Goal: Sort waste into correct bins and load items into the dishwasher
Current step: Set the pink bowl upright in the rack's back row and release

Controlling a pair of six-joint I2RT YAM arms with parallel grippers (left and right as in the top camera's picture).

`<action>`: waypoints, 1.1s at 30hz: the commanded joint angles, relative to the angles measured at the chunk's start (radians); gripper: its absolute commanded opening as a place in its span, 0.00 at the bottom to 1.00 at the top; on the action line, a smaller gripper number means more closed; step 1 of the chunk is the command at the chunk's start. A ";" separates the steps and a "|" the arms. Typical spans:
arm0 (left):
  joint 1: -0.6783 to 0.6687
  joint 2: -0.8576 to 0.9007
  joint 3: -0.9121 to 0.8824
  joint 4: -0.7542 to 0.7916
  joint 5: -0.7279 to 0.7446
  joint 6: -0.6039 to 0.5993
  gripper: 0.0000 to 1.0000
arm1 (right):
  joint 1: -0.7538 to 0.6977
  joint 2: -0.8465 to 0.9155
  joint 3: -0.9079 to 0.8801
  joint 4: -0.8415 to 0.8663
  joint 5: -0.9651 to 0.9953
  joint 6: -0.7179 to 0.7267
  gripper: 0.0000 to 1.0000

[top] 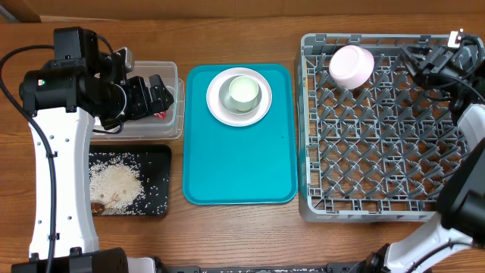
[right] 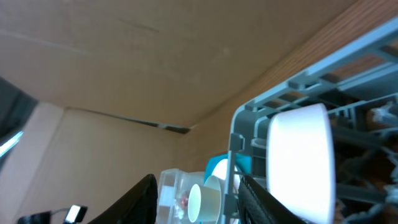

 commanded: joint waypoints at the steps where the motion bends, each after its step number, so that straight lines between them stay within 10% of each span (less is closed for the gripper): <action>1: 0.004 0.009 0.006 0.003 -0.006 0.019 1.00 | 0.080 -0.113 0.006 -0.134 0.228 -0.193 0.41; 8: 0.004 0.009 0.006 0.004 -0.006 0.019 1.00 | 0.333 -0.173 0.006 -0.389 0.839 -0.524 0.38; 16: 0.004 0.009 0.007 0.003 -0.006 0.019 1.00 | 0.527 -0.172 0.006 -0.389 1.261 -0.613 0.04; 33: 0.004 0.009 0.006 0.004 -0.006 0.019 1.00 | 0.505 -0.104 0.005 -0.367 1.289 -0.632 0.04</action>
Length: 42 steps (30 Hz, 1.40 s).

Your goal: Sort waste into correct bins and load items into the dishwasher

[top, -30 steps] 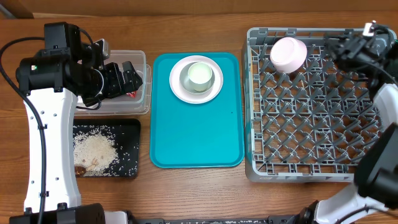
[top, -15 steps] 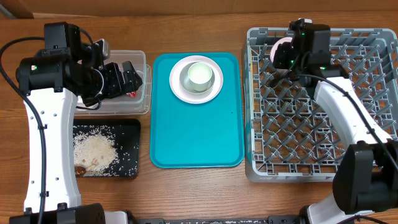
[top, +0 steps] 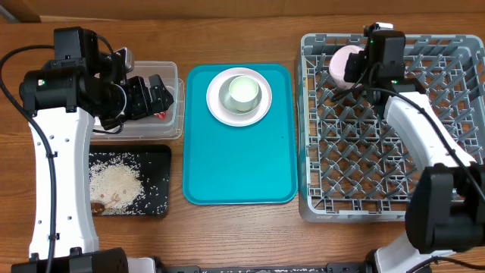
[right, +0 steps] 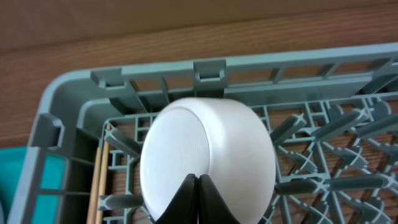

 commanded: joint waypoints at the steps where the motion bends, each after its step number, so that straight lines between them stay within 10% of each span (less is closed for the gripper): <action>1: 0.004 0.009 0.006 0.004 -0.003 0.019 1.00 | -0.002 0.008 0.004 0.007 0.005 -0.012 0.04; 21: 0.004 0.009 0.007 0.004 -0.003 0.019 1.00 | -0.002 0.056 0.003 0.003 -0.042 -0.038 0.04; 31: 0.004 0.009 0.007 0.004 -0.003 0.019 1.00 | -0.002 0.063 0.005 -0.010 0.385 -0.038 0.05; 42: 0.004 0.009 0.007 0.004 -0.003 0.019 1.00 | 0.098 -0.027 0.005 -0.035 0.242 -0.037 0.11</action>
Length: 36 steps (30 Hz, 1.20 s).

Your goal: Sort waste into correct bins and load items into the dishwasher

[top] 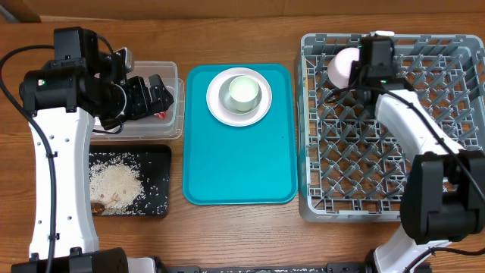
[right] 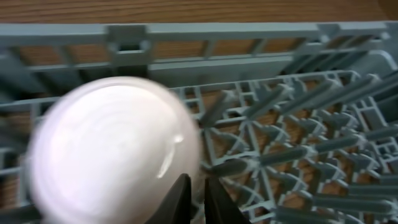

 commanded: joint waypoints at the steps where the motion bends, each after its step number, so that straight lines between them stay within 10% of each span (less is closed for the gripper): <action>1: 0.004 0.009 0.007 0.004 -0.003 0.019 1.00 | 0.063 -0.093 0.005 -0.005 -0.078 0.000 0.12; 20: 0.004 0.009 0.007 0.004 -0.003 0.019 1.00 | 0.378 -0.231 0.005 -0.119 -0.285 0.043 0.32; 36: 0.004 0.009 0.007 0.004 -0.003 0.019 1.00 | 0.378 -0.231 0.005 -0.177 -0.288 0.058 0.86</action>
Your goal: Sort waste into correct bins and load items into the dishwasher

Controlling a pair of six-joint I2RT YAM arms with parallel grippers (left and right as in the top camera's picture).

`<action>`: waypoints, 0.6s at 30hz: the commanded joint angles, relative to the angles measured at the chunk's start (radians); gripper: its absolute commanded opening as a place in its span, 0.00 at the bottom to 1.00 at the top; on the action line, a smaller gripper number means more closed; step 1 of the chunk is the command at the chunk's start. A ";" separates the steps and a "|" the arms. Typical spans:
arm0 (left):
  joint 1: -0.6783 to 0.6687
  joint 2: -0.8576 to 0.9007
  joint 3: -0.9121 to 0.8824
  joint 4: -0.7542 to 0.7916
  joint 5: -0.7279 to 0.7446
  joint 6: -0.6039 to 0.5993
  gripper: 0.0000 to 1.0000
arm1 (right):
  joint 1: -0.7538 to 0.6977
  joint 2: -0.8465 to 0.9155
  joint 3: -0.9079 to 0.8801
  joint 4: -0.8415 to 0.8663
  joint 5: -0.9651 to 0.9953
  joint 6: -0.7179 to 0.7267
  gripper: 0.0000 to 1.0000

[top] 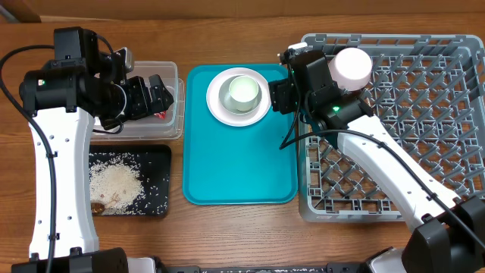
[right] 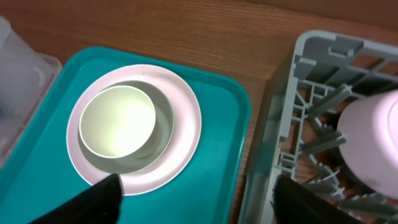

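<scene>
A white plate (top: 239, 96) carrying a pale green cup (top: 243, 92) sits at the back of the teal tray (top: 239, 174). In the right wrist view the cup (right: 118, 121) and plate (right: 180, 134) lie just ahead of my right gripper (right: 199, 205), which is open wide with nothing between its fingers (right: 93, 200). From overhead, that right gripper (top: 279, 95) hovers at the tray's right edge. A pink bowl (top: 352, 67) lies upside down in the grey dishwasher rack (top: 386, 205). My left gripper (top: 155, 95) hangs over the clear bin (top: 170, 125); its jaw state is unclear.
A black tray (top: 155, 155) holding spilled rice lies at the front left. Something red shows in the clear bin under the left gripper. The rack's left wall (right: 280, 124) stands right beside the tray's edge. Bare wooden table surrounds everything.
My right gripper was inside the rack at the pink bowl, fingers nearly together. Now it is over the tray's right edge, open wide, facing the plate and cup. The left arm is unchanged.
At first my right arm was at the rack's far right corner, gripper open, the bowl seen side-on. Then the gripper was over the bowl in the rack with fingers together, and stayed there. Now it is outside the rack, open by the plate; the bowl remains in the rack.
</scene>
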 commanded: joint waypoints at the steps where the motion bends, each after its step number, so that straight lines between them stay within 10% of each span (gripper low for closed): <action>1: 0.004 0.009 0.006 0.004 -0.003 0.019 1.00 | 0.000 -0.015 0.005 0.001 -0.002 -0.001 0.88; 18: 0.004 0.009 0.007 0.004 -0.004 0.019 1.00 | 0.000 -0.016 0.005 -0.021 -0.271 -0.001 0.91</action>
